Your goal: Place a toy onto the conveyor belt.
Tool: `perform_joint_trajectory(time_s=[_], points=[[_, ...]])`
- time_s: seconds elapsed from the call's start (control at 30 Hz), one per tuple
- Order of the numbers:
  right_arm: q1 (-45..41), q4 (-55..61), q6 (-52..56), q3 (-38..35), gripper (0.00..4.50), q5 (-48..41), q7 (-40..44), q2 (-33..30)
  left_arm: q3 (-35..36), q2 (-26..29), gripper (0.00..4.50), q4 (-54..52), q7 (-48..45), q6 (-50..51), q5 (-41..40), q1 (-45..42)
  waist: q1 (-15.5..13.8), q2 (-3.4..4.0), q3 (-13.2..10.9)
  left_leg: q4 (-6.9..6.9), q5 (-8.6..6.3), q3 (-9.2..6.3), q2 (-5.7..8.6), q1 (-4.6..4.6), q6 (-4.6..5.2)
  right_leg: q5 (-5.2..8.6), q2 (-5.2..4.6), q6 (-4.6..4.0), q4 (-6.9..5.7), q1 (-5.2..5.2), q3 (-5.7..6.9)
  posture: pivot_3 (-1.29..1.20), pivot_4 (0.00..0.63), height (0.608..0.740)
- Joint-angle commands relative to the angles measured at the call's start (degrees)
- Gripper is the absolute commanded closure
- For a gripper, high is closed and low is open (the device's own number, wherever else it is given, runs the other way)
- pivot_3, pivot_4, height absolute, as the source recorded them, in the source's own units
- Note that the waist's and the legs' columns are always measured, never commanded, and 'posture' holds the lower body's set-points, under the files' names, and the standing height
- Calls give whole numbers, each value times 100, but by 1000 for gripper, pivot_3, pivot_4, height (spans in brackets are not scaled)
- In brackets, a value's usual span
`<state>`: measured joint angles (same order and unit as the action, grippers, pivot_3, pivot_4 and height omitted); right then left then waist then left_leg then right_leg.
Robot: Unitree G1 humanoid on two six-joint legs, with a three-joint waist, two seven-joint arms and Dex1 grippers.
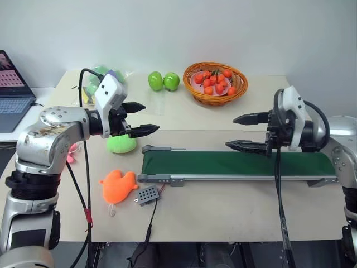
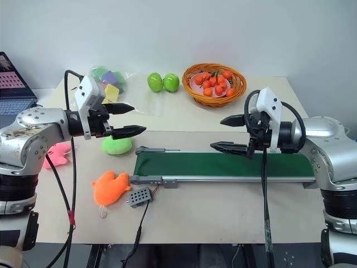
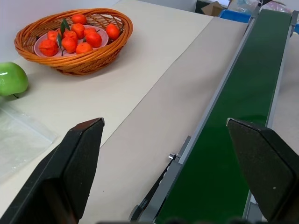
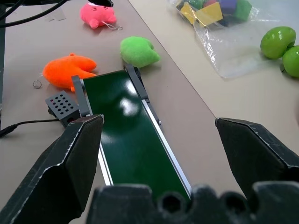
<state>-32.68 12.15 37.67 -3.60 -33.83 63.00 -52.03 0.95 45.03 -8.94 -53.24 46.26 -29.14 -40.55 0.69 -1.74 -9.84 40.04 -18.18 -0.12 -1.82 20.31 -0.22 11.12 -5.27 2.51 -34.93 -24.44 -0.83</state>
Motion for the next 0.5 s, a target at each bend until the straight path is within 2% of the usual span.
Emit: perform_joint_trajectory(time_s=[0.03, 0.3, 0.5], points=[[-101, 72, -123, -147, 0, 4, -20, 6, 109, 68, 23, -50, -3, -176, 49, -35, 1, 0, 0, 0, 0, 0, 0, 0, 0, 0, 0, 0, 0, 0, 0, 0, 150, 738], [-309, -276, -267, 31, 0, 128, 209, 29, 521, 301, 23, 110, 406, -474, 379, 427, 14, 0, 0, -1, 0, 0, -1, -2, 0, 0, 2, 0, 0, 0, 0, 0, 150, 738], [-562, -533, -363, 232, 0, 227, 365, 218, 1243, 438, 23, 395, 896, -612, 538, 888, 15, 0, 0, -4, 0, 1, -2, -2, 0, 0, 1, 0, 0, -4, 1, 0, 150, 738]])
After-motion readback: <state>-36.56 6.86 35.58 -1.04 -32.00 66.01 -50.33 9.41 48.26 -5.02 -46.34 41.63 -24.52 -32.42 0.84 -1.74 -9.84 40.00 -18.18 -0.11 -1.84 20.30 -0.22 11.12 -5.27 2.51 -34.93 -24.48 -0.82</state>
